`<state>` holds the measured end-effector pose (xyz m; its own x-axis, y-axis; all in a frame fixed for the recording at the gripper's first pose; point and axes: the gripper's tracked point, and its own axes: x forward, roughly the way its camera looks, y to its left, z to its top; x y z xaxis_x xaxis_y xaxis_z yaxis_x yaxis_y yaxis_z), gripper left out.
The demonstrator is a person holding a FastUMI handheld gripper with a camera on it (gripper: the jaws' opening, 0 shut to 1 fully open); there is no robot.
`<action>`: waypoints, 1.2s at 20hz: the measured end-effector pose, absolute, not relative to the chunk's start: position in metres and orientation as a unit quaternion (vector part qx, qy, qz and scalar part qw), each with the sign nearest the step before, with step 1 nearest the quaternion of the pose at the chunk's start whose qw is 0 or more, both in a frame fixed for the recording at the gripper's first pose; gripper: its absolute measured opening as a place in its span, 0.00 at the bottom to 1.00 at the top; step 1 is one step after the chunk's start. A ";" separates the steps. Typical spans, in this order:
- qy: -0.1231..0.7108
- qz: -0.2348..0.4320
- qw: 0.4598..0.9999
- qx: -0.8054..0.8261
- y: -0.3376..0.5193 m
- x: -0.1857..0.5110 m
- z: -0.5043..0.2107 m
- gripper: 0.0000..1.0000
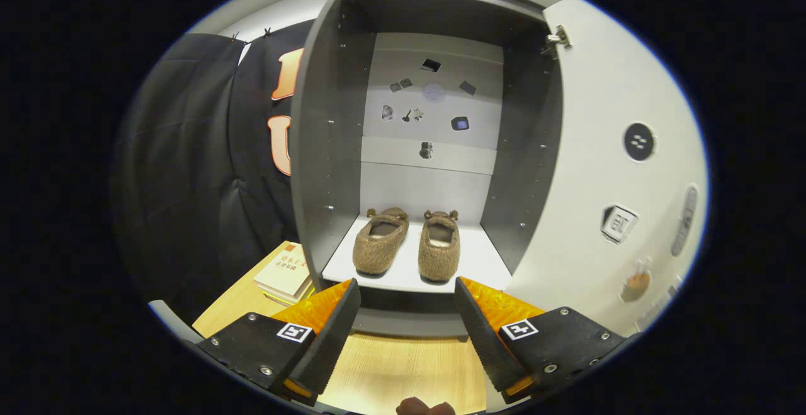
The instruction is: Open the shoe cabinet door, grab the shoes and put them into the shoe cabinet, then close the shoe cabinet door.
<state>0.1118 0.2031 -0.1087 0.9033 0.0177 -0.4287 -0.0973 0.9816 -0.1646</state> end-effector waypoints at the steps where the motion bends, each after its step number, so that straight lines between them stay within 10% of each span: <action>1: 0.215 0.026 0.971 -0.096 0.201 0.095 -0.103 0.94; 24: 0.160 0.061 0.984 -0.057 -0.014 -0.102 -0.010 0.96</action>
